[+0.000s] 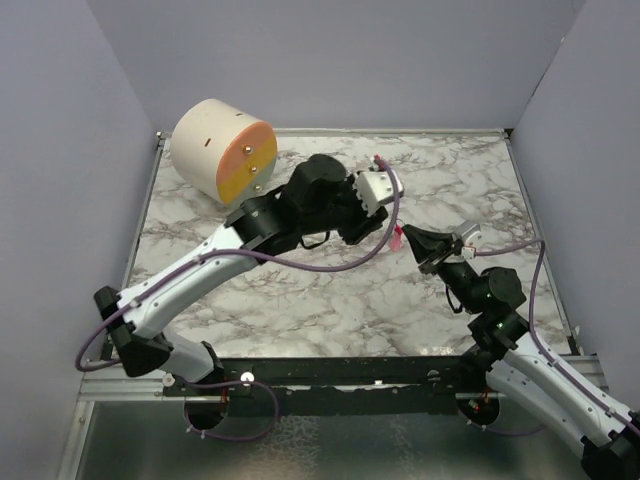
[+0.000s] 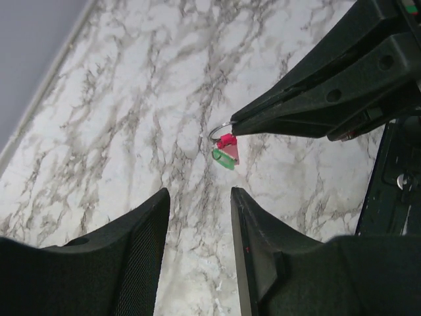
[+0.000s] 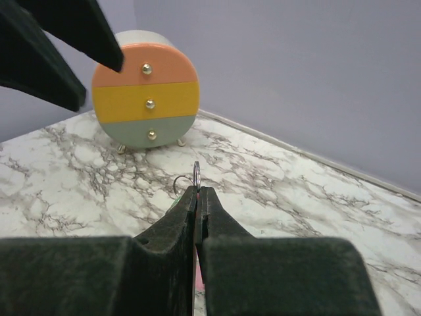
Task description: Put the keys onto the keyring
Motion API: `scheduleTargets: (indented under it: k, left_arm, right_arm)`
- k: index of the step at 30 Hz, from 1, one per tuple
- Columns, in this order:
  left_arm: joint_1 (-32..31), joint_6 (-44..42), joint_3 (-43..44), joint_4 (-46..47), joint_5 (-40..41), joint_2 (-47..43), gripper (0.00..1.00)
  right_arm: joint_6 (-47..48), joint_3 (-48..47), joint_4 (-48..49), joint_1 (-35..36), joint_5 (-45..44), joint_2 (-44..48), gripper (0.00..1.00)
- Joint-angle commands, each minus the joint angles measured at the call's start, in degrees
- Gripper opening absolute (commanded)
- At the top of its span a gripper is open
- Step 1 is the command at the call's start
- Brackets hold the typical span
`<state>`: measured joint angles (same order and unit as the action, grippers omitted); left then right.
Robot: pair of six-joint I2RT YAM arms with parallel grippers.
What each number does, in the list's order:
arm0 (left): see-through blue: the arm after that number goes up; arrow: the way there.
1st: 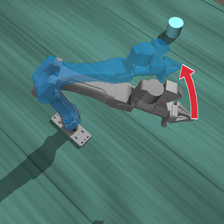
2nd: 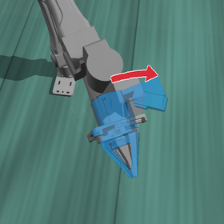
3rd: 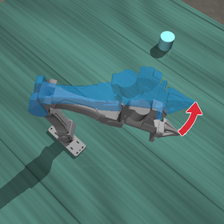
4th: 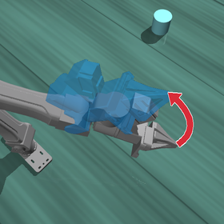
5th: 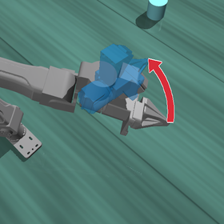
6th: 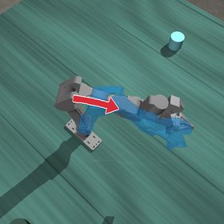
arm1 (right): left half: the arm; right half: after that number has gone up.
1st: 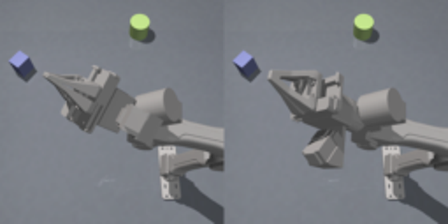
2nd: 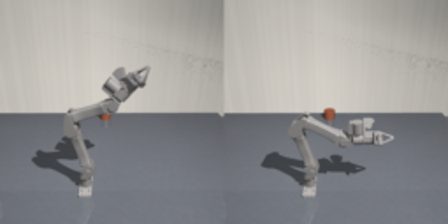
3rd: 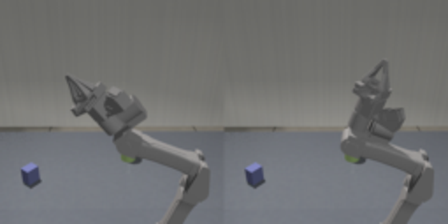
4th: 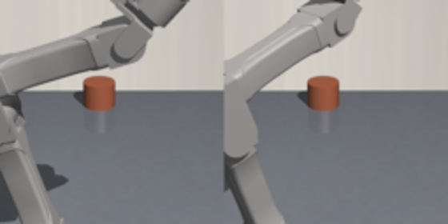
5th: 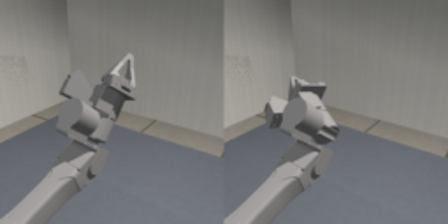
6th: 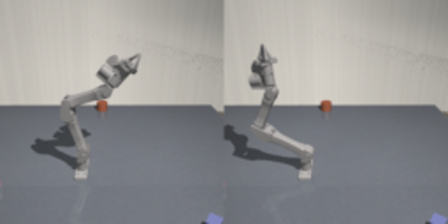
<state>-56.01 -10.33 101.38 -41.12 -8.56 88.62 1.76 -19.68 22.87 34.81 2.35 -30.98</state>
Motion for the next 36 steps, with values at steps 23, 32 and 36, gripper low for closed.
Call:
scheduleTargets:
  k: [23,32,36]
  left_arm:
    - [-0.33,-9.71,-28.22,41.19,-11.07,-13.86,0.40]
    - [-0.29,-12.66,-28.17,37.97,-14.29,-14.45,0.30]
    - [-0.05,-14.02,-28.47,36.75,-16.60,-14.68,0.29]
  right_arm:
    - [-0.98,-0.03,4.53,-0.01,13.62,2.68,0.01]
    - [-1.27,-0.18,4.13,0.00,14.70,3.78,0.01]
    - [-1.34,-0.14,3.88,0.00,14.87,4.69,0.01]
